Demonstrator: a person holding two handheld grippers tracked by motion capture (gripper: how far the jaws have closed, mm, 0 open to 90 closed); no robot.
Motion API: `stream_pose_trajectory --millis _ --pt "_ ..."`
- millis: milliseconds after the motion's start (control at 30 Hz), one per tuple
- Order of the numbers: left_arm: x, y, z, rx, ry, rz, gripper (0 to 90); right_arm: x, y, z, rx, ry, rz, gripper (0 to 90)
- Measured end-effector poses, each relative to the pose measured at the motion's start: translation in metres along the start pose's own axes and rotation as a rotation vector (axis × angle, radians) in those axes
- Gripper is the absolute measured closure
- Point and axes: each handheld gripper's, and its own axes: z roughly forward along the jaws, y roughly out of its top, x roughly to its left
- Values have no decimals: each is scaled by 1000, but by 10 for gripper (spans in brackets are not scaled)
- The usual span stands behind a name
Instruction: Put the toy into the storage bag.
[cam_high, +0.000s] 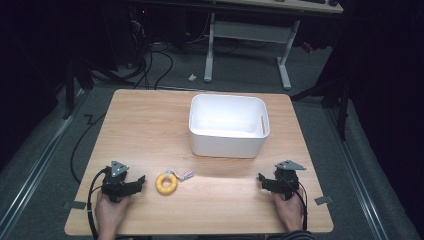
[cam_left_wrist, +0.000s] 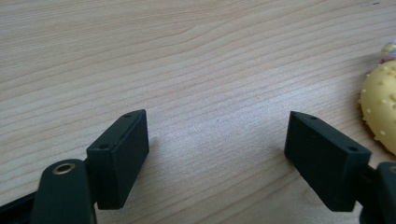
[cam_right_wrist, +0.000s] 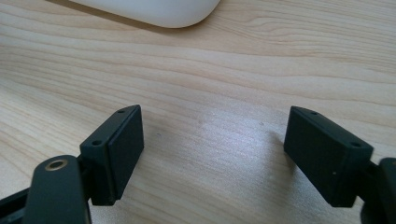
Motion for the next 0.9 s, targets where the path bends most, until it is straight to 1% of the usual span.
stream_pose_trajectory --millis 100,133,167,200,233,300,500,600,633,700,833,900 --pt "1 0 0 -1 -1 -5 223 -1 0 0 -2 2 -2 216" --pt "2 0 0 -3 -7 -9 223 -1 0 0 -2 -1 5 220" --pt "2 0 0 -6 -10 -15 223 -1 0 0 -2 -1 5 220" --pt "5 0 -1 -10 -19 -31 223 -1 0 0 -2 -3 6 220" --pt "5 0 -1 -10 -19 -31 223 -1 0 0 -2 -3 6 220" --pt "8 -1 -1 -17 -32 -45 223 -1 0 0 -4 -7 1 222" --pt "8 0 -1 -17 -39 -52 202 0 1 0 -3 -14 10 228" --pt "8 -2 -4 -20 -32 -67 217 0 1 0 -3 -14 10 228" --pt "9 -3 -5 -26 -27 -85 227 0 1 0 -3 -14 9 228" --pt "11 -4 -6 -30 -37 -106 239 0 1 0 -3 -14 9 228" --pt "11 -3 -9 -37 -25 -99 237 0 1 0 -3 -14 9 228" --pt "12 -3 -12 -54 -22 -107 239 0 1 0 -4 -13 8 228"
